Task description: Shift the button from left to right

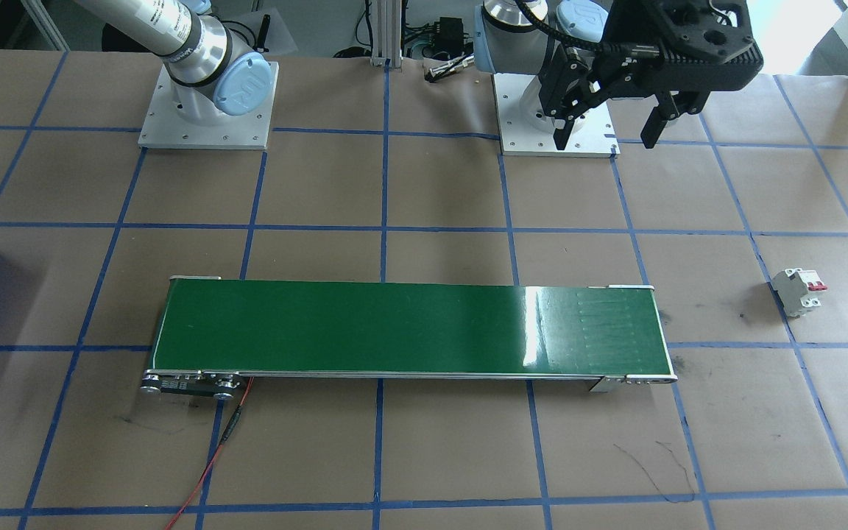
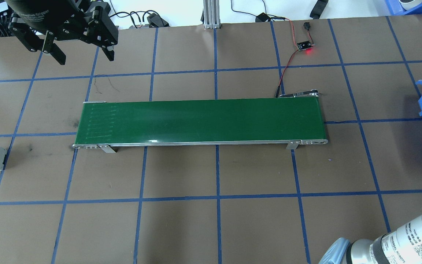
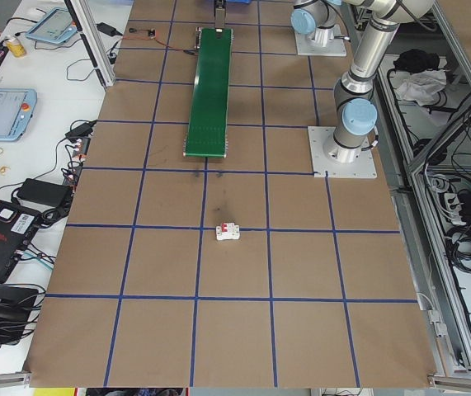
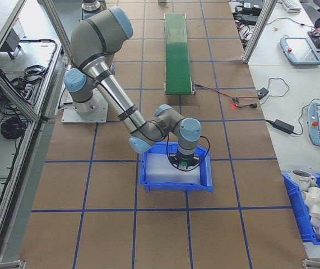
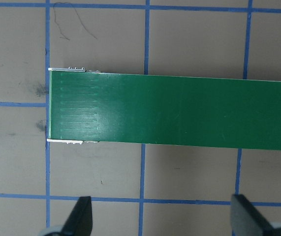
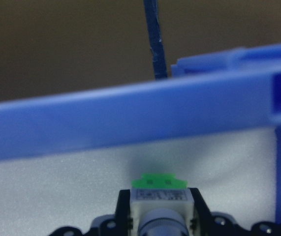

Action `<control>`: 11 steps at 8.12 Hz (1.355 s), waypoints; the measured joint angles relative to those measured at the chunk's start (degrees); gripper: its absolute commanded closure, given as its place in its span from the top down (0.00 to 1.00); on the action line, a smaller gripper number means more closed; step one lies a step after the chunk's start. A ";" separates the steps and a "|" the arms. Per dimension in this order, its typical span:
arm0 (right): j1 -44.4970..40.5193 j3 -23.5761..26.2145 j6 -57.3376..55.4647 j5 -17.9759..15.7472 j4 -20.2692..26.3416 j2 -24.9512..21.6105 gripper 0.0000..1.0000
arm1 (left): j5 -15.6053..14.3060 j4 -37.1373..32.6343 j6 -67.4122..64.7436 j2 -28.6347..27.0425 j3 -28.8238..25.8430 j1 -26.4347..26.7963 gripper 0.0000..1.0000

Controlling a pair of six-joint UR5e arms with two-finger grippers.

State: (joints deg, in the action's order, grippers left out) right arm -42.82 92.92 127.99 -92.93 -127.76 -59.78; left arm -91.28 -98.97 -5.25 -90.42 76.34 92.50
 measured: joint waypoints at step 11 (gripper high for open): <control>-7.76 -0.23 -47.62 0.73 33.02 -27.99 1.00 | -0.46 0.01 0.42 0.29 0.15 -0.05 1.00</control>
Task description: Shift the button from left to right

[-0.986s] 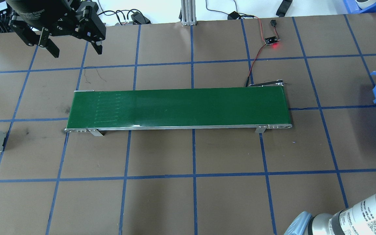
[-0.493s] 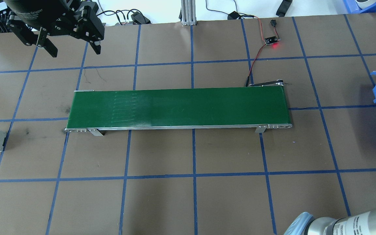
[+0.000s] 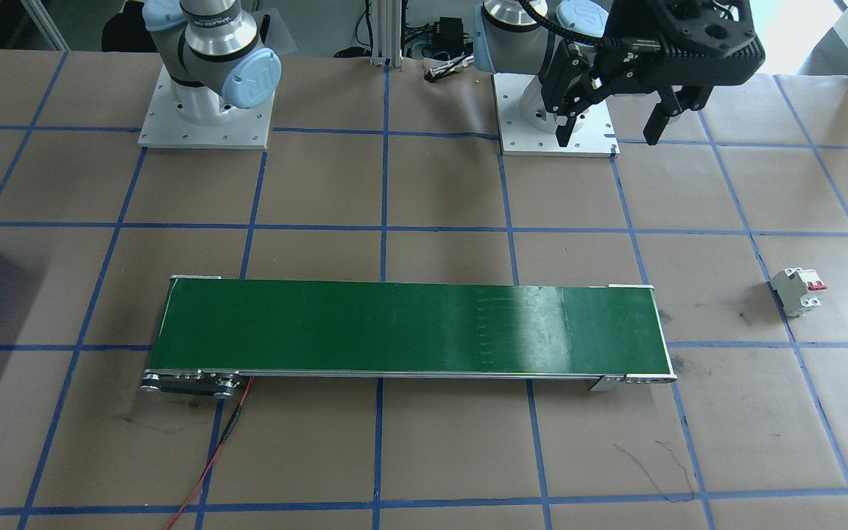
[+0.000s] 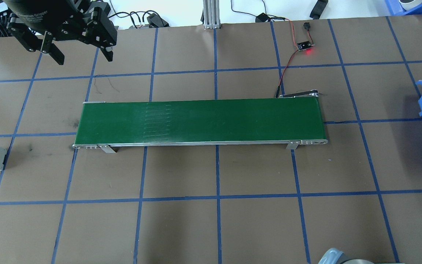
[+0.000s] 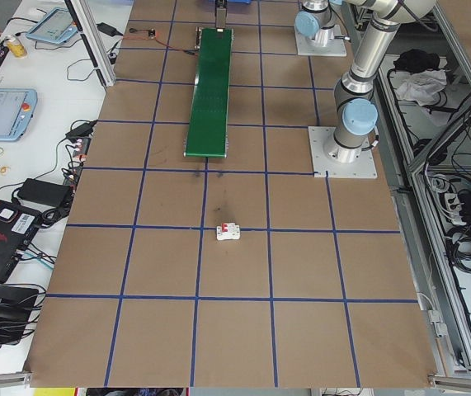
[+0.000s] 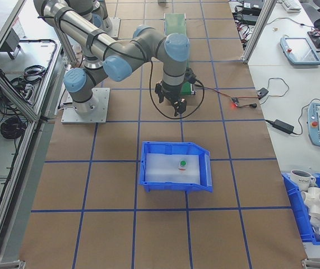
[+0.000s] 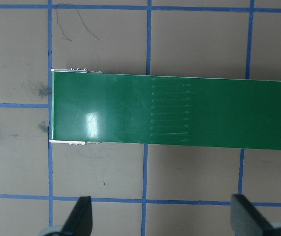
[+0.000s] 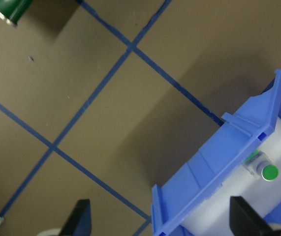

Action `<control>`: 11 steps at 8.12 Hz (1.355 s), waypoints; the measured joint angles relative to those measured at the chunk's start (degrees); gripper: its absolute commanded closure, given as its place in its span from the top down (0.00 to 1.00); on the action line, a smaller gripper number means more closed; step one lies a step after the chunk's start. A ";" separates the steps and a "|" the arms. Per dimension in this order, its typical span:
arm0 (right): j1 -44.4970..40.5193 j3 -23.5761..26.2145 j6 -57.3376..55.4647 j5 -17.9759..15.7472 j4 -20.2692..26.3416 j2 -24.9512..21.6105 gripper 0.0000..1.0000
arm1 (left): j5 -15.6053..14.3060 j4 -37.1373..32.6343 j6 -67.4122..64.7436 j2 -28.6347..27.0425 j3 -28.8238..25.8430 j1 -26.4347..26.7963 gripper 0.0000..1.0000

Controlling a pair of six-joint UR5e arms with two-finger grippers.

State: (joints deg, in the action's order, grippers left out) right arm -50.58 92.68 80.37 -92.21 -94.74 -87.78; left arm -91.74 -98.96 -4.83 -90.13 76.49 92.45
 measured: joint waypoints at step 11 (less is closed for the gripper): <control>-48.49 -2.98 -79.76 -2.02 2.98 -4.60 1.00 | -0.14 0.02 0.00 0.14 0.47 -0.03 1.00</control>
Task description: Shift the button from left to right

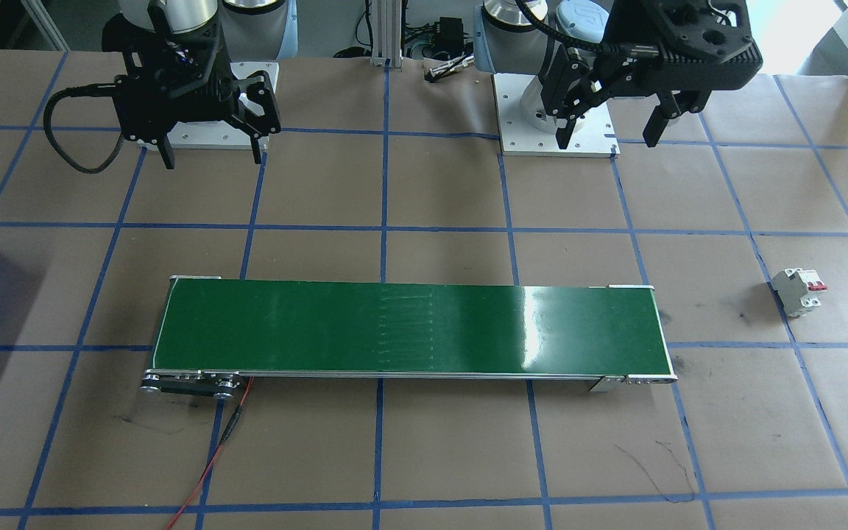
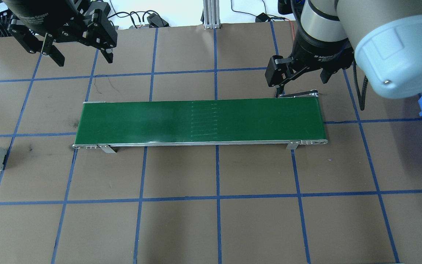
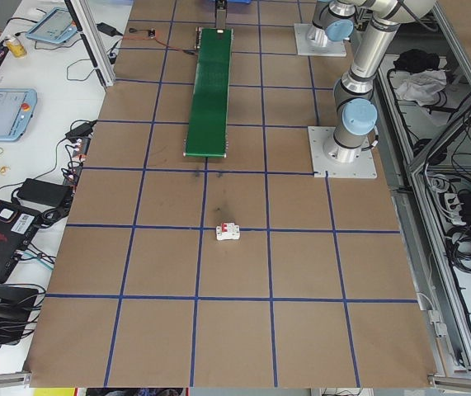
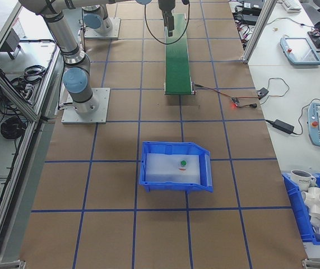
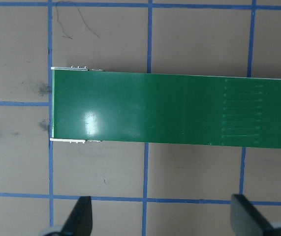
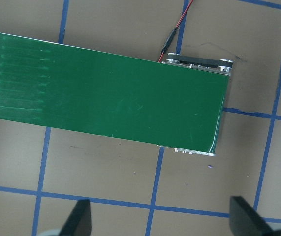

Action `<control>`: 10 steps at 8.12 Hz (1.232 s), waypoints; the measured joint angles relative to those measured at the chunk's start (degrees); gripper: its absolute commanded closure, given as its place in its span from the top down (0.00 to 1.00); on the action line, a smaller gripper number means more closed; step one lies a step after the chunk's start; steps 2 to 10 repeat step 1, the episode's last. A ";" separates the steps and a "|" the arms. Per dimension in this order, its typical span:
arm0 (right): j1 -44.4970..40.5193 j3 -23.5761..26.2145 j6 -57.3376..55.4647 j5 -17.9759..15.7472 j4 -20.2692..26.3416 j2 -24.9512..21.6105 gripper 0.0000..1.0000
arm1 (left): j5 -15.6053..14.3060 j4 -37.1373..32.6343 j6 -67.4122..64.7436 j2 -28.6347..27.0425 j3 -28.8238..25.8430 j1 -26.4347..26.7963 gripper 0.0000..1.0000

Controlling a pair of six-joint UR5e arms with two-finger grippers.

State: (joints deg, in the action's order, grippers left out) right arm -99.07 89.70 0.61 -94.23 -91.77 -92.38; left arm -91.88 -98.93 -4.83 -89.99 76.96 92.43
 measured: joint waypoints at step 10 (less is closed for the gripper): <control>-0.22 0.02 -0.30 -0.17 0.13 0.05 1.00 | 0.02 0.03 0.00 0.03 0.02 0.00 1.00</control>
